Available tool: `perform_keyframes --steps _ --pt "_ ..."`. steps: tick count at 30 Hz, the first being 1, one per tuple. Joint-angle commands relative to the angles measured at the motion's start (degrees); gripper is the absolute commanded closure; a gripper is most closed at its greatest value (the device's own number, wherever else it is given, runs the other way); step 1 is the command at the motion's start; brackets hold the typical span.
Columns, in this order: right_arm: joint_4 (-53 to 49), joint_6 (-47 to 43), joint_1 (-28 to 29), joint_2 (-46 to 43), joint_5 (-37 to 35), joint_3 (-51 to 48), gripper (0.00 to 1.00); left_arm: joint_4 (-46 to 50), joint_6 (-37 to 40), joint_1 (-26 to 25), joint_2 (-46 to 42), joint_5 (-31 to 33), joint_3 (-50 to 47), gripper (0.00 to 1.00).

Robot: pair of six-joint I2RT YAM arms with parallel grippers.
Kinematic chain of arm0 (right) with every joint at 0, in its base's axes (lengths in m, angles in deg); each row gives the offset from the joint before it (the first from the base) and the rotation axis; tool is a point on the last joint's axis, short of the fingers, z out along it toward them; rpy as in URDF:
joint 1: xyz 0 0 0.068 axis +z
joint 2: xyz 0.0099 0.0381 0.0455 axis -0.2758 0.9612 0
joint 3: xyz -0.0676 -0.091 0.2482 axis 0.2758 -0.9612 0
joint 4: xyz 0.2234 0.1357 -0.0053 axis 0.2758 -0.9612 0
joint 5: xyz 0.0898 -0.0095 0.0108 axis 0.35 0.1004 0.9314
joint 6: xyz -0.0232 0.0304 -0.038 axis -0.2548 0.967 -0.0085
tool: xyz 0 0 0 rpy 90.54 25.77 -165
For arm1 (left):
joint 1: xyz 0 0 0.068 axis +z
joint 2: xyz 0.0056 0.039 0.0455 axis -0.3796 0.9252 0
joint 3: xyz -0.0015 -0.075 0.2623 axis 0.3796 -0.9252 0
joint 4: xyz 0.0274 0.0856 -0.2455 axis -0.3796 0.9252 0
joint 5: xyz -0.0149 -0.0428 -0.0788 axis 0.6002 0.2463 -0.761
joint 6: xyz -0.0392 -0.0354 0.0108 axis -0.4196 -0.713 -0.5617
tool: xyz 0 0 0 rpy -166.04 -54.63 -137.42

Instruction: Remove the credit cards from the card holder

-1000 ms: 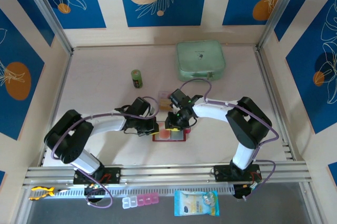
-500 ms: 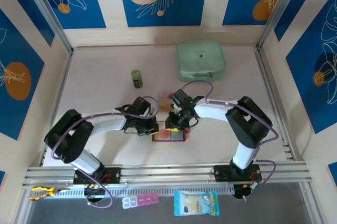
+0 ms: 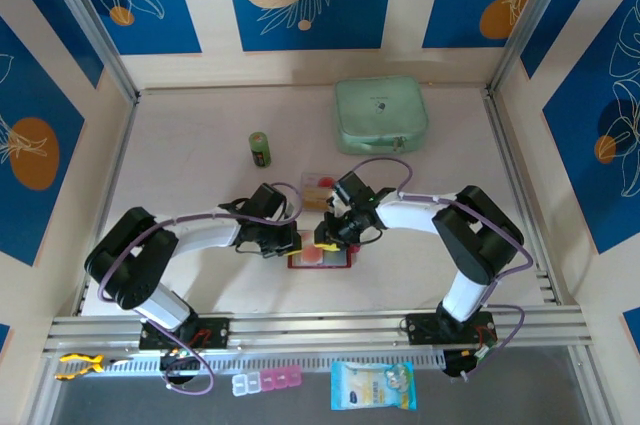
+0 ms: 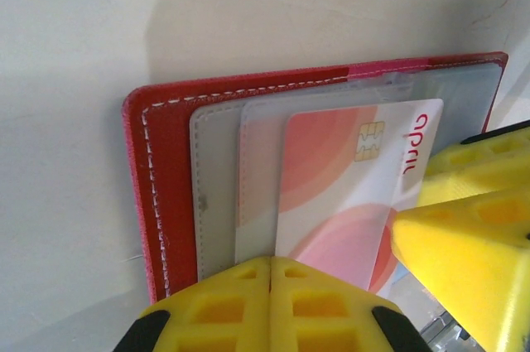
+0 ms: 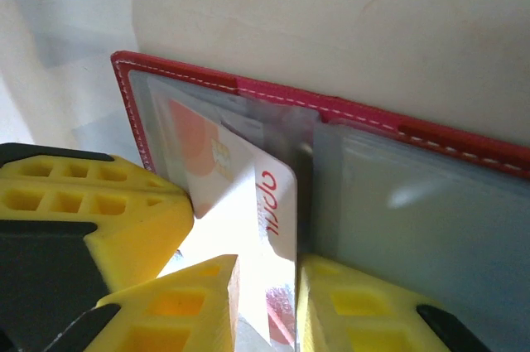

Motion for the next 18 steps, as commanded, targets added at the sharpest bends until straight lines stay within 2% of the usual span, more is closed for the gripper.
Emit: perform_keyframes --steps 1,12,18 --pt "0.92 0.94 -0.35 -1.76 2.08 -0.7 0.77 2.06 0.59 -0.35 1.36 1.27 0.24 0.99" --pt "0.97 1.02 -0.47 -1.51 1.91 -0.92 0.88 1.96 0.59 -0.34 1.12 1.3 -0.02 0.99" --pt "0.81 0.97 -0.8 -2.11 1.05 -1.79 0.91 2.01 0.59 -0.37 1.03 1.36 -0.09 0.99"
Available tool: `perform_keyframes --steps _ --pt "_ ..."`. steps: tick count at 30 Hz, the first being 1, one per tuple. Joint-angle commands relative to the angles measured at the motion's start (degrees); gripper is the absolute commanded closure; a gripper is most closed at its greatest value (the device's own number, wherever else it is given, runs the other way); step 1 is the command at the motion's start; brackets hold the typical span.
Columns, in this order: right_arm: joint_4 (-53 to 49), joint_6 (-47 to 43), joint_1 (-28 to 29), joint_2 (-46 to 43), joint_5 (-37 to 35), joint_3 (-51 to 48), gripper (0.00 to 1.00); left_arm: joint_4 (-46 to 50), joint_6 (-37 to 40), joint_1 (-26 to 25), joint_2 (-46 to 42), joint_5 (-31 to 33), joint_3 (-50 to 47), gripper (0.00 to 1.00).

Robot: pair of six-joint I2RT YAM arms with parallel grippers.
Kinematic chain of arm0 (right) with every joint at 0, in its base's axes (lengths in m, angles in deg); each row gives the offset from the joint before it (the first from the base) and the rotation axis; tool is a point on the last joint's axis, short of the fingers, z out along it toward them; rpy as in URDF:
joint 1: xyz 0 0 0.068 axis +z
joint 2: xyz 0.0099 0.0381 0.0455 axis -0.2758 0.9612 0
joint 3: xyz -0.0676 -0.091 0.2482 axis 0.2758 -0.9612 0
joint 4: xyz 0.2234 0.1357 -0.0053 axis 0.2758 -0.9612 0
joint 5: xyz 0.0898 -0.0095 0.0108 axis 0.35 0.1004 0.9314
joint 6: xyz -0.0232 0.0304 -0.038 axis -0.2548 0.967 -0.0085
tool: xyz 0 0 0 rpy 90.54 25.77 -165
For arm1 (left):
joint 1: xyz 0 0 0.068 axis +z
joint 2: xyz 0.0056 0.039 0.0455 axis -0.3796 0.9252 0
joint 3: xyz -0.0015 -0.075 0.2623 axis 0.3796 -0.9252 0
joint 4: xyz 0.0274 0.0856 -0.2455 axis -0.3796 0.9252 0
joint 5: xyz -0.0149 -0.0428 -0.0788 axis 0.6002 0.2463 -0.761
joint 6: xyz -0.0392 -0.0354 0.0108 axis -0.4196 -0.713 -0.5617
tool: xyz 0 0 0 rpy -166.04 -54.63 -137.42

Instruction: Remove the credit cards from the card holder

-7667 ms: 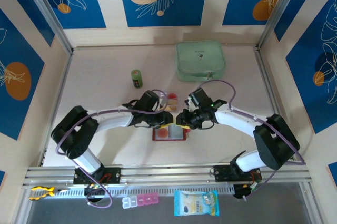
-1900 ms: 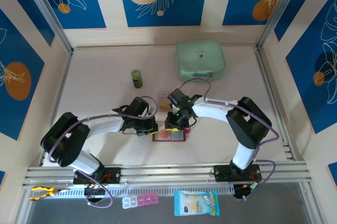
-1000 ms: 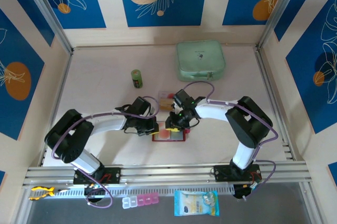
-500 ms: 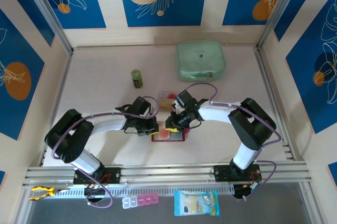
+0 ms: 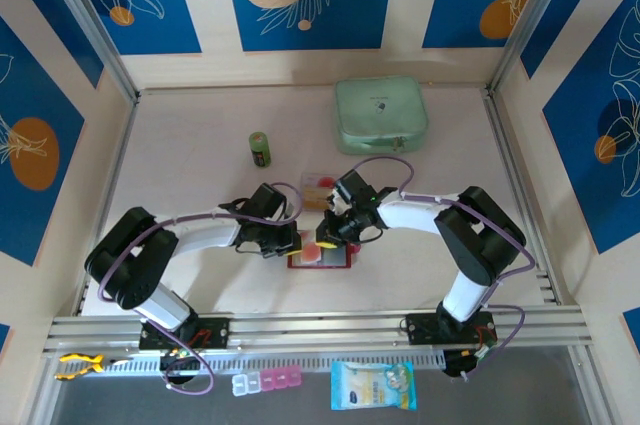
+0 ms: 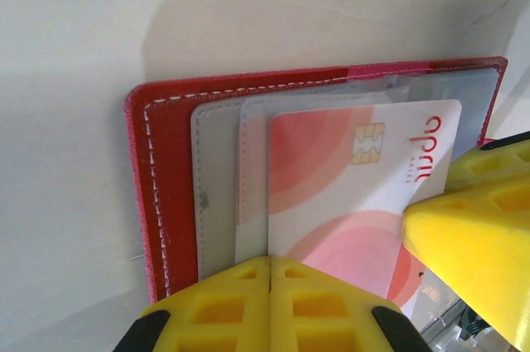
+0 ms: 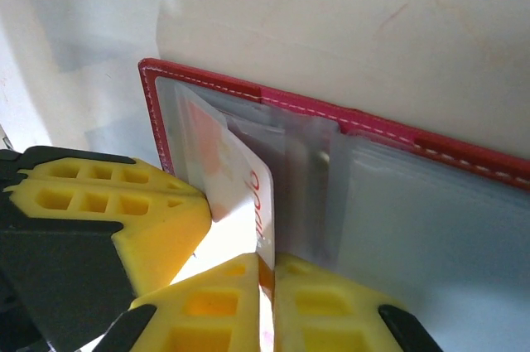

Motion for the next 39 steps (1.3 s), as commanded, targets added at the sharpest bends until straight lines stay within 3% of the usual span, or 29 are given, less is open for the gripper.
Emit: perform_keyframes --steps 1,19,32,39 --pt "-0.58 0.3 -0.51 -1.87 0.49 -1.44 0.91 2.08 0.65 -0.36 0.99 1.36 -0.12 0.99" --pt "-2.96 -1.46 -3.2 -5.02 -0.39 -3.94 0.9 2.17 0.41 -0.36 0.47 1.68 -0.45 0.99" --pt "3.38 0.26 -1.46 -0.74 3.64 -3.52 0.9 1.15 -0.36 -0.38 -2.97 0.39 1.97 0.97" --pt "3.51 0.39 -1.31 -0.64 3.3 -3.78 0.89 0.23 0.02 -0.4 0.11 -0.71 2.53 0.99"
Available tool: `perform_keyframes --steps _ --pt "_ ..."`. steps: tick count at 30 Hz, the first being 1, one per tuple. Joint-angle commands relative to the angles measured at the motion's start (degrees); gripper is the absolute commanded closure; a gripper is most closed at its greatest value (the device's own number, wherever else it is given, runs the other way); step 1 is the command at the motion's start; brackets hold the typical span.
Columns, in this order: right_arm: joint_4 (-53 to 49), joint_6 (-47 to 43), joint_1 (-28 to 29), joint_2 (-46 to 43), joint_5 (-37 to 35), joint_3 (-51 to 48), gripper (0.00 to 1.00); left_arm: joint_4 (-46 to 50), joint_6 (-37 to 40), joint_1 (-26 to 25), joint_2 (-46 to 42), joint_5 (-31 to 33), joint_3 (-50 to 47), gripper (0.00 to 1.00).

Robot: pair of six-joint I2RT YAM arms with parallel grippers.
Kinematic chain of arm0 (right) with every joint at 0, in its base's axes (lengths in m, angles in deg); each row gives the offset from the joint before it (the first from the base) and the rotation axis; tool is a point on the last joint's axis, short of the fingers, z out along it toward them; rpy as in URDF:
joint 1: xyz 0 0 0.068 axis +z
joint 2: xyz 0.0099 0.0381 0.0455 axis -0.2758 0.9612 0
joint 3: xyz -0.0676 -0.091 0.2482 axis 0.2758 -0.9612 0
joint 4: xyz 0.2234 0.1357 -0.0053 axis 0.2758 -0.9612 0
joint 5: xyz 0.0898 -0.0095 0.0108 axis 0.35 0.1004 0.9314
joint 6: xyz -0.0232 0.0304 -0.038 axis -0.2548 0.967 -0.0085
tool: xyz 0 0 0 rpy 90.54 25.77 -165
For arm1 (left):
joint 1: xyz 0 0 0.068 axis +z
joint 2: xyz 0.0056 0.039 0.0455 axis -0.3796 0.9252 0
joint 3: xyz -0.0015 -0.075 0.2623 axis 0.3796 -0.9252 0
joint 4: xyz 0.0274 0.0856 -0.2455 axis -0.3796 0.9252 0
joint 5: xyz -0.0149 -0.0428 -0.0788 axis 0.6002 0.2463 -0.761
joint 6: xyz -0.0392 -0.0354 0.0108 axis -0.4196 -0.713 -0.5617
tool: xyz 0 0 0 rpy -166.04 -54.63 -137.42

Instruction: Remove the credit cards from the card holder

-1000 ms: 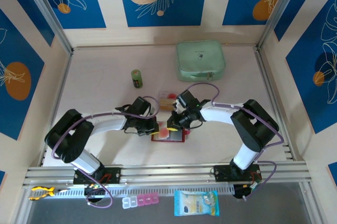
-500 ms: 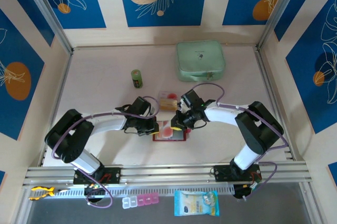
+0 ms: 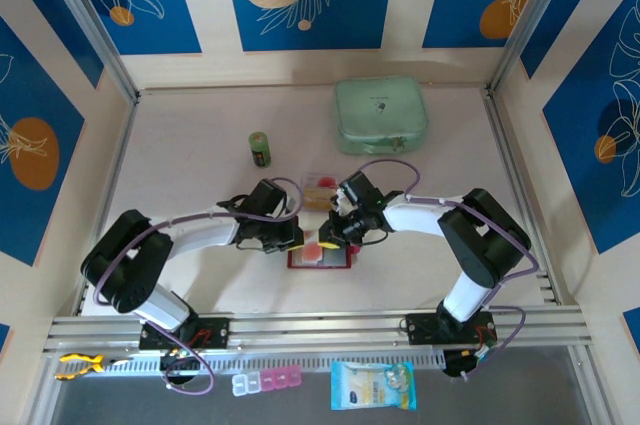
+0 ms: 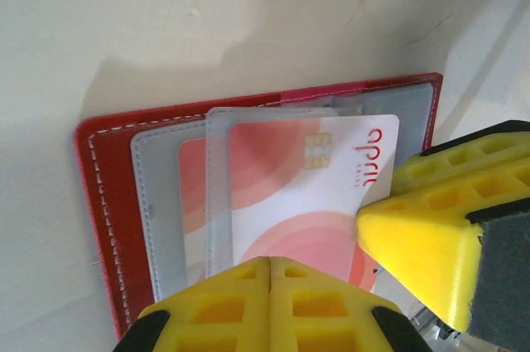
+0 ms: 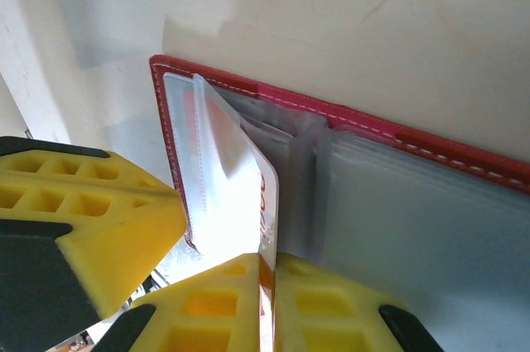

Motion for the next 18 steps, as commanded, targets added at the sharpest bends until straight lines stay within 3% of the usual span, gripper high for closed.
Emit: perform_keyframes --steps 1,18 --pt "-0.68 0.59 0.28 0.62 0.52 -0.53 0.89 0.4 0.14 -0.33 1.98 -0.66 0.96 1.0" --pt "-1.38 0.79 0.02 -0.71 -0.1 -0.98 0.85 3.08 1.56 -0.34 4.27 2.3 -1.37 1.0"
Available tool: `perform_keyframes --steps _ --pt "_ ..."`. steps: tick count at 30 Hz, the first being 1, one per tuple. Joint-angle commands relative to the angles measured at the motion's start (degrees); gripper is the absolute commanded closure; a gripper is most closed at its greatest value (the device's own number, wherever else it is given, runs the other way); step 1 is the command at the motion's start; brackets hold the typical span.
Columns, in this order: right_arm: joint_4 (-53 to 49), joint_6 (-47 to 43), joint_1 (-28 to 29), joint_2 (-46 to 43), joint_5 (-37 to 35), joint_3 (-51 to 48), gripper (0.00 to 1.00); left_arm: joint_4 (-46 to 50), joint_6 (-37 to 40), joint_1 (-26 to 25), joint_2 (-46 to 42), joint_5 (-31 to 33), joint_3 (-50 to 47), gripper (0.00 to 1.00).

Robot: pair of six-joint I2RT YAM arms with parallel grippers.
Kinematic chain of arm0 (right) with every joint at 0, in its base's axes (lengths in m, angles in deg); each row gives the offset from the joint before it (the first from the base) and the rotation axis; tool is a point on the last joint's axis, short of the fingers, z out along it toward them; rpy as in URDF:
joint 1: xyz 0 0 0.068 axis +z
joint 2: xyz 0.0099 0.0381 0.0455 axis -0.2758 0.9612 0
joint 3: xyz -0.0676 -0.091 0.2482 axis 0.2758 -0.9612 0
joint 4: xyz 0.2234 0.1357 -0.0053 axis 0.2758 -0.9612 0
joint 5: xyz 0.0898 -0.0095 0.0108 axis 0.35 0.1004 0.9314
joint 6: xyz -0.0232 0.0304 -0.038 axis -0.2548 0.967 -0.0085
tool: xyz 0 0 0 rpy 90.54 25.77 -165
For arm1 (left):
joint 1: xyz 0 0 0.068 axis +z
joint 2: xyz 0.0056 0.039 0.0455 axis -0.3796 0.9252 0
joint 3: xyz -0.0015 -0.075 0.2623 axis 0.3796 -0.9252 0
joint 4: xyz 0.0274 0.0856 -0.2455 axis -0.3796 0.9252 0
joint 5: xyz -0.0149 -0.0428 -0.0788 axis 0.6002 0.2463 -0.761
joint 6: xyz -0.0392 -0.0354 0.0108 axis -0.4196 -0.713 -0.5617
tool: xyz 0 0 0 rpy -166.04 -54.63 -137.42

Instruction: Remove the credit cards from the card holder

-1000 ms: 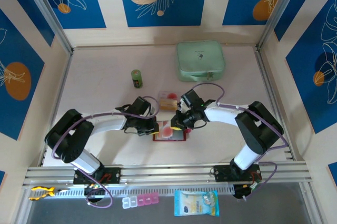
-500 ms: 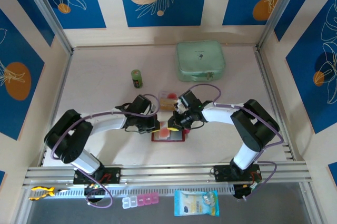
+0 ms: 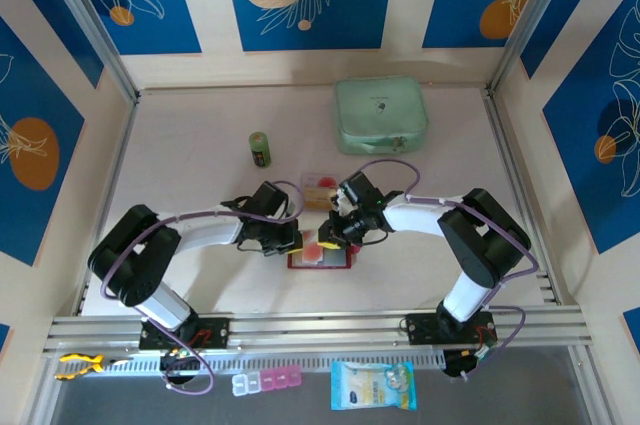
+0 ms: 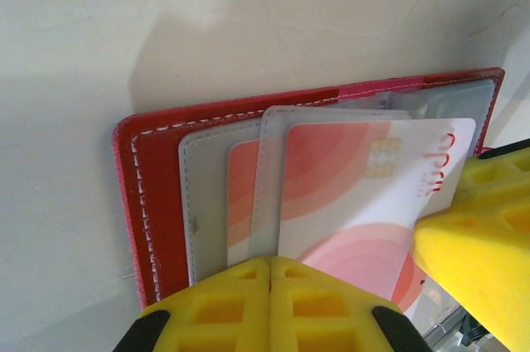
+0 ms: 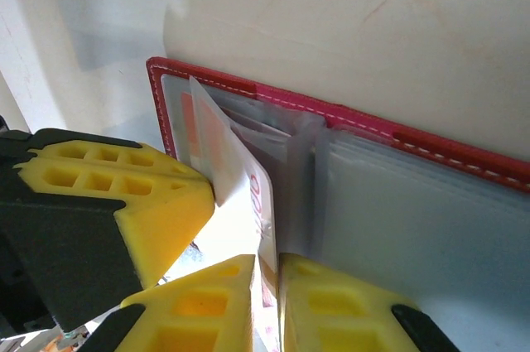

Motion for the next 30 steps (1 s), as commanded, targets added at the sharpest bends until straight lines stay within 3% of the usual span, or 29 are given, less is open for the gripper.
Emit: perform_keyframes --steps 1,17,30 --pt "-1.22 0.52 0.02 -0.66 0.17 -0.94 0.85 2.45 0.94 -0.38 1.87 1.78 -1.29 1.0" --pt "-1.63 0.45 -0.75 -2.09 -0.6 -2.01 0.91 3.25 0.74 -0.33 2.81 2.08 -0.91 1.0" --pt "-8.36 -3.12 -2.97 -5.68 -2.9 -2.41 0.9 3.37 0.69 -0.33 2.6 2.13 -0.96 1.0"
